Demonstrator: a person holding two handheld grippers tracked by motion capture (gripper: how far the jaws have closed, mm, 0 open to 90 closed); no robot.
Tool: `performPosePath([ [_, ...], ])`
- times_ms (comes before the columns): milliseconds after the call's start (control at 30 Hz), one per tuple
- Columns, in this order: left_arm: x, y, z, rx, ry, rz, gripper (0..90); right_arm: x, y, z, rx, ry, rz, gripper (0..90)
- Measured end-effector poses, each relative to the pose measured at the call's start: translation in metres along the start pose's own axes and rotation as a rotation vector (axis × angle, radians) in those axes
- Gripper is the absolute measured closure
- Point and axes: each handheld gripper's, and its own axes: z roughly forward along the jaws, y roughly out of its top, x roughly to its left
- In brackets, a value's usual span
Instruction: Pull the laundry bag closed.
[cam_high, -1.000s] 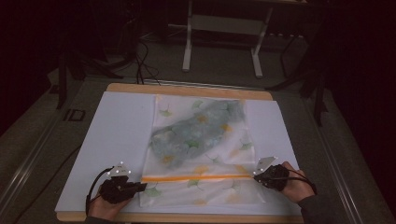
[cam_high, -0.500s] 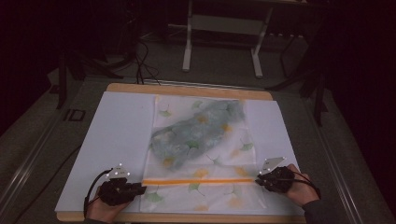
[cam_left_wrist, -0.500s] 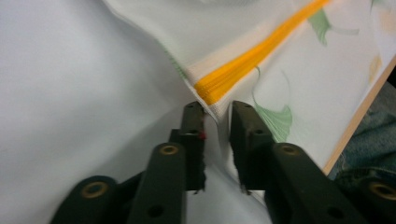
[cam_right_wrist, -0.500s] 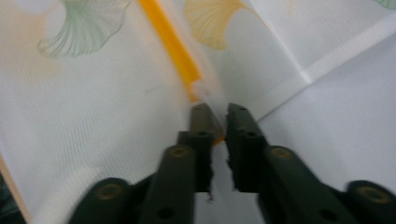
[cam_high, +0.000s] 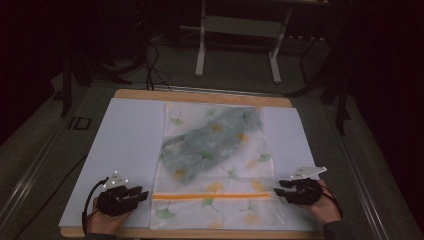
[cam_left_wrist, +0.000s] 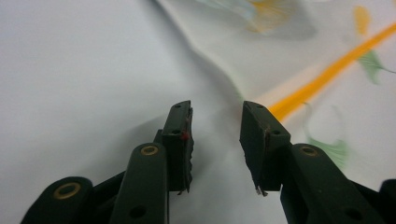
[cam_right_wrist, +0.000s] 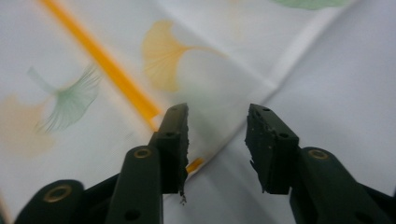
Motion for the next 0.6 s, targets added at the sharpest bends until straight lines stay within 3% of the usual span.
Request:
performPosePath([
  [167, 0.006, 0.000, 0.003, -0.012, 0.111, -0.017, 61.4, -0.008, -0.009, 0.003, -0.061, -0.060, 0.131, 52.1],
  [200, 0.006, 0.000, 0.003, -0.012, 0.111, -0.017, 60.5, -0.008, -0.009, 0.003, -0.061, -0.060, 0.131, 52.1],
  [233, 0.008, 0.000, 0.005, -0.007, 0.144, -0.025, 60.5, -0.008, -0.010, 0.005, -0.070, -0.070, 0.148, 51.5],
  [333, 0.015, 0.000, 0.007, -0.011, 0.196, -0.041, 59.4, -0.007, -0.017, 0.010, -0.108, -0.134, 0.193, 49.6],
  [433, 0.019, -0.001, 0.008, -0.010, 0.240, -0.058, 58.2, -0.007, -0.020, 0.014, -0.106, -0.159, 0.210, 47.1],
  [467, 0.020, 0.000, 0.008, -0.014, 0.251, -0.071, 57.2, -0.006, -0.021, 0.015, -0.097, -0.195, 0.200, 45.0],
  [600, 0.024, 0.004, 0.014, -0.009, 0.296, -0.060, 55.1, -0.004, -0.020, 0.014, -0.140, -0.250, 0.199, 42.0],
])
